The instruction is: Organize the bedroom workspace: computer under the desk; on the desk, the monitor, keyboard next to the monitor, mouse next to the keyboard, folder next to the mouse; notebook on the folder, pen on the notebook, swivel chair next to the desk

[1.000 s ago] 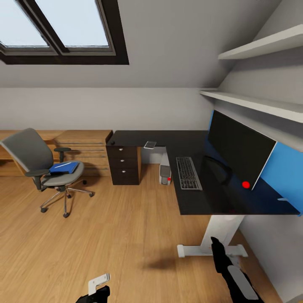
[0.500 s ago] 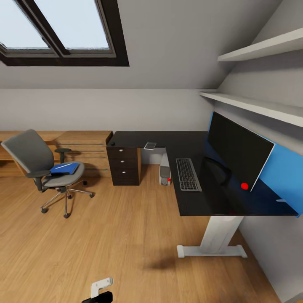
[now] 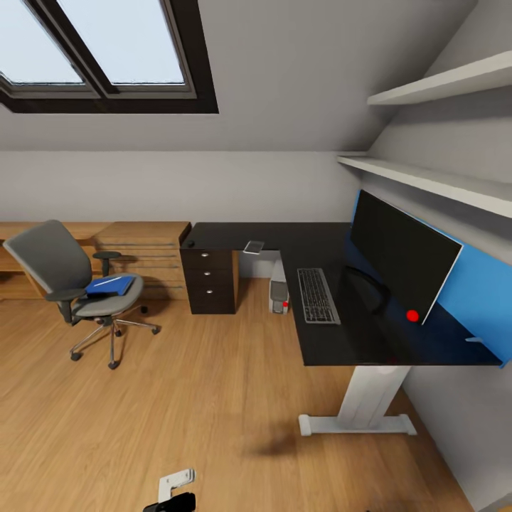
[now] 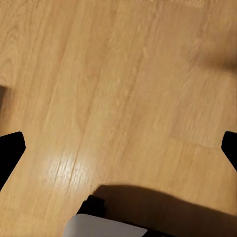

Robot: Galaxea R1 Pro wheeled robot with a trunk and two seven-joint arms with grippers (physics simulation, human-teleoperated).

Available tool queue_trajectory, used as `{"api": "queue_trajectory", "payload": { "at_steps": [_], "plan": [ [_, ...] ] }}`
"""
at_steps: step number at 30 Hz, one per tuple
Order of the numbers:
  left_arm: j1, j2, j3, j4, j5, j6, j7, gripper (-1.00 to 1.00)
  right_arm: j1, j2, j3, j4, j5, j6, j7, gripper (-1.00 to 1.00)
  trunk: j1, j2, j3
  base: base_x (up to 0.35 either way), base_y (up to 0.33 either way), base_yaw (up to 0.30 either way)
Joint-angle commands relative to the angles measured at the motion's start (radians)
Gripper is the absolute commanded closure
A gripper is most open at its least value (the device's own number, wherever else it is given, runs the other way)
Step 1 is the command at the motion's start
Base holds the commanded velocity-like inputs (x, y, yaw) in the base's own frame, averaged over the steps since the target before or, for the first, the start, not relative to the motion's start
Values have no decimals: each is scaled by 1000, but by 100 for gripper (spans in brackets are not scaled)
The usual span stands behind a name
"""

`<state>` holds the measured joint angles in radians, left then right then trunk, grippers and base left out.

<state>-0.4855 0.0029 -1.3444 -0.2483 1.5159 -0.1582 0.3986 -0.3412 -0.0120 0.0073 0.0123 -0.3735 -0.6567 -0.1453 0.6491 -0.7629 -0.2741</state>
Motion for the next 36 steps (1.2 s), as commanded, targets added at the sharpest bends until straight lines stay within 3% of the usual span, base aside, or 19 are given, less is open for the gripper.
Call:
{"api": "queue_trajectory", "payload": {
  "at_steps": [1,6,7,8,26,36],
  "plan": [
    [-1,0,-8,-2,9,-5,5,-100,-1,1,1,2,3,-3,-3,-100,0,-1,-1,0,0,0],
    [-1,0,-11,-2,9,-6,5,-100,-1,7,3,3,7,-1,-5,-100,0,-1,-1,145,120,21],
    [-1,0,-11,-2,9,-6,5,-100,-1,28,1,3,8,0,-5,-100,0,-1,-1,242,204,248],
    [-1,0,-11,-2,9,-6,5,-100,-1,30,1,3,8,0,-5,-100,0,-1,-1,242,205,262],
    [-1,1,-11,2,9,-6,5,-100,-1,35,0,4,10,2,-5,-100,0,-1,-4,258,183,267],
    [-1,0,-12,6,9,-6,5,-100,-1,33,-1,4,5,1,-6,-100,0,-1,-7,319,13,57]
  ]
}}
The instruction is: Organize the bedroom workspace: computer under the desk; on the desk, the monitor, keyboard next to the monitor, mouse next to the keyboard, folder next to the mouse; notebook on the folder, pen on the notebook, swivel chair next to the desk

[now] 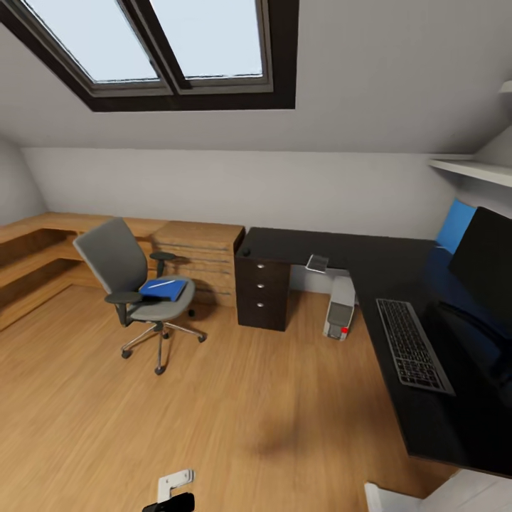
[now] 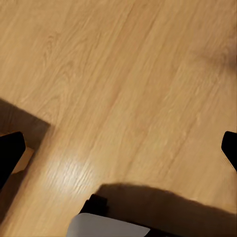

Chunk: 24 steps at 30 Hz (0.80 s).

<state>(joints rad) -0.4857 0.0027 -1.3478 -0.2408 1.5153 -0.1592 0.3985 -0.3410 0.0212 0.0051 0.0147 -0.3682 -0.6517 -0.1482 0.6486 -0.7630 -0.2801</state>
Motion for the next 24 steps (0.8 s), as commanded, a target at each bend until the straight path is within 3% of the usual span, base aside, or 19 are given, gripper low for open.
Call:
{"api": "queue_trajectory", "payload": {
  "at_steps": [1,24],
  "plan": [
    [-1,0,-8,-2,9,-5,5,-100,-1,0,1,1,0,-3,-3,-100,1,-1,-1,322,2,7],
    [-1,1,-8,-2,9,-3,5,-100,-1,0,1,2,0,-3,-4,-100,1,-1,-1,313,31,1]
  ]
}}
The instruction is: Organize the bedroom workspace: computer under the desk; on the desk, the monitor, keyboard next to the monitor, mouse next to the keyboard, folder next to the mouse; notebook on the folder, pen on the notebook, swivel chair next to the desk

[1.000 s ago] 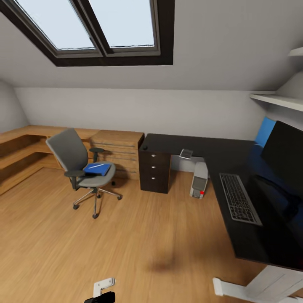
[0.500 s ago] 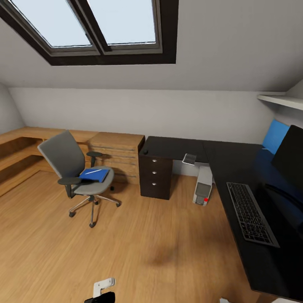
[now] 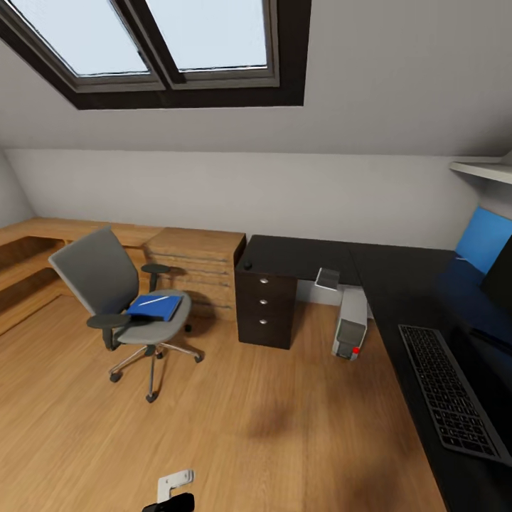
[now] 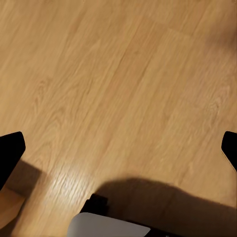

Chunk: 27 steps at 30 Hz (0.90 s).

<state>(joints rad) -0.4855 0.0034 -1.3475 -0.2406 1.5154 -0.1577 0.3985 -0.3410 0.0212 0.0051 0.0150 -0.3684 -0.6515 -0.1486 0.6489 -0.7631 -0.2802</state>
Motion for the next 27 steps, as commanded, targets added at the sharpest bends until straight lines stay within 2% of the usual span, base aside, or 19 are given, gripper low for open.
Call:
{"api": "queue_trajectory", "payload": {
  "at_steps": [1,10,16,27],
  "plan": [
    [-1,1,-8,-2,9,-5,5,-100,-1,0,1,2,0,-4,-3,-100,0,-1,-1,91,5,0],
    [-1,3,-7,-2,9,-6,5,-100,-1,0,1,1,0,-5,-3,-100,0,-1,-1,33,1,0],
    [-2,4,-7,0,9,-6,5,-100,-1,-1,1,0,0,-5,-3,-100,0,-1,-1,239,0,-20],
    [-1,2,-7,-2,8,-7,6,-100,-1,0,1,1,0,-5,-2,-100,0,-1,-1,52,0,-207]
  ]
}}
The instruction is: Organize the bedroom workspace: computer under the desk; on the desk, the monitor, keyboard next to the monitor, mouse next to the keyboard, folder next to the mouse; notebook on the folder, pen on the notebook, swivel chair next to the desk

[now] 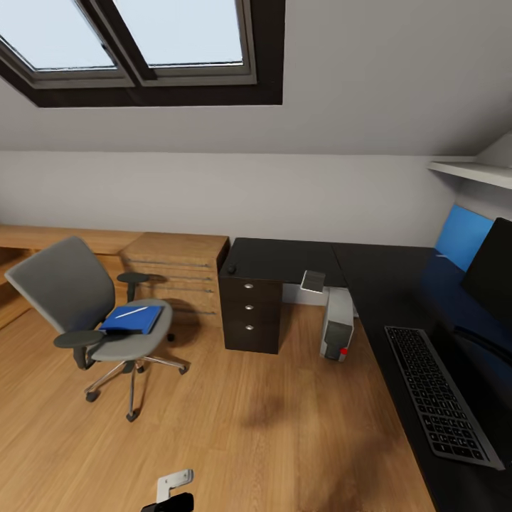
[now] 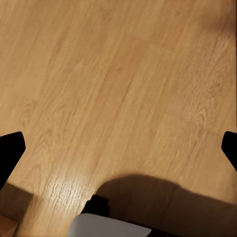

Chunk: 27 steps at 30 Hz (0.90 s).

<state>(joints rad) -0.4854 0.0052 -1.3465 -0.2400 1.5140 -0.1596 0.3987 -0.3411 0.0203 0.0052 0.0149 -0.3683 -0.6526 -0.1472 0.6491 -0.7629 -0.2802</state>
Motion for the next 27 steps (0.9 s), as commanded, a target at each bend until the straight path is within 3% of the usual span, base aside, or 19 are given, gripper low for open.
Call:
{"api": "queue_trajectory", "payload": {
  "at_steps": [1,10,27],
  "plan": [
    [-1,0,-8,-2,9,-6,7,-100,-1,1,1,2,1,-3,-3,-100,0,-1,-1,2,0,-58],
    [-2,2,-8,-1,9,-6,8,-100,-1,2,2,3,3,-2,-2,-100,0,-1,-1,40,6,-14],
    [-1,1,-9,-1,9,-6,6,-100,-1,8,6,2,9,-5,0,-100,0,-1,-1,313,76,0]
  ]
}}
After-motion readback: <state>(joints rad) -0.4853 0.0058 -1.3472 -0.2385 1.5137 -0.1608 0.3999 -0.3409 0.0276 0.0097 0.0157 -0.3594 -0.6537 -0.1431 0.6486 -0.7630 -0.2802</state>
